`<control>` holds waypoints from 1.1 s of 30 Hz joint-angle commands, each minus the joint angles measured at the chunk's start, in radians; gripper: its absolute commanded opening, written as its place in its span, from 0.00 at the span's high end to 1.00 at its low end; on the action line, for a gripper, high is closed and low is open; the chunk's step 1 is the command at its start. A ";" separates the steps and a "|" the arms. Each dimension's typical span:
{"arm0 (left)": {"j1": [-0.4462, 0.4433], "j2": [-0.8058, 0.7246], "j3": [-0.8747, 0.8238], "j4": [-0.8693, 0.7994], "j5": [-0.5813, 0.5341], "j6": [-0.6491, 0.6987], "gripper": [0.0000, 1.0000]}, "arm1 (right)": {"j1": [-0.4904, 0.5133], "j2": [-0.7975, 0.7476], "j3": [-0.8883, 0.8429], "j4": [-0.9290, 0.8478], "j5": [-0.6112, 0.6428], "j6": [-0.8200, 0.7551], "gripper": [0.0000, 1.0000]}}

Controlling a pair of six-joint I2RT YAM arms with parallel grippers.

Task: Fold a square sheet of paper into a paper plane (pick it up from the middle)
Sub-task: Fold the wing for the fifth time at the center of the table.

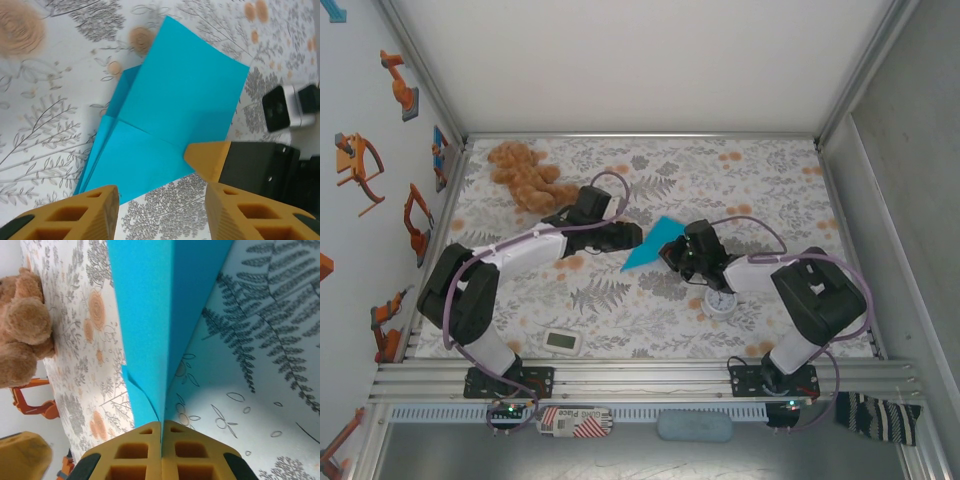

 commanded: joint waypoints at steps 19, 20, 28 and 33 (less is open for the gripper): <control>-0.134 0.068 -0.154 0.397 -0.163 0.669 0.40 | -0.107 -0.073 0.111 -0.221 -0.141 -0.003 1.00; -0.138 0.075 -0.156 0.409 -0.173 0.677 0.41 | -0.110 -0.075 0.111 -0.222 -0.145 -0.002 0.99; -0.184 0.146 -0.171 0.510 -0.208 0.773 0.42 | -0.129 -0.081 0.117 -0.236 -0.181 0.006 0.99; -0.196 0.183 -0.164 0.530 -0.171 0.848 0.45 | -0.133 -0.078 0.126 -0.248 -0.193 0.005 0.99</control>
